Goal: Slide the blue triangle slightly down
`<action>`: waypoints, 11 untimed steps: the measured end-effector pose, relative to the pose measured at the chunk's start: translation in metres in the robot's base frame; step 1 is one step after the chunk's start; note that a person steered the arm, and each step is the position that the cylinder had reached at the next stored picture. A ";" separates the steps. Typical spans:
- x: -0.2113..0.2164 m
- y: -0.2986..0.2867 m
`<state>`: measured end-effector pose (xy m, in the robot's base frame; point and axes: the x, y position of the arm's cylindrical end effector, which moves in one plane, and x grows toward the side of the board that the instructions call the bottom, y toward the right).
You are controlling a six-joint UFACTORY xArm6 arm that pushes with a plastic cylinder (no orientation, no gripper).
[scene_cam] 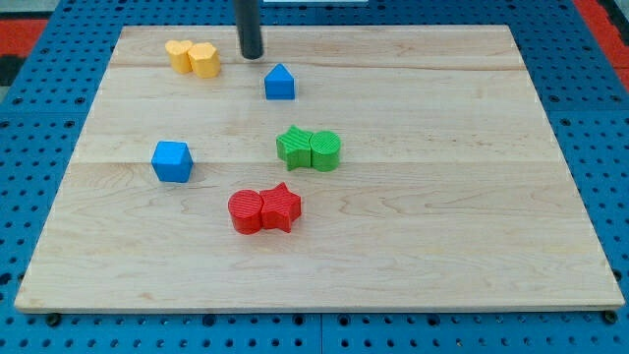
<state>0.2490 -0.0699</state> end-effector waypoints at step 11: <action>0.076 0.005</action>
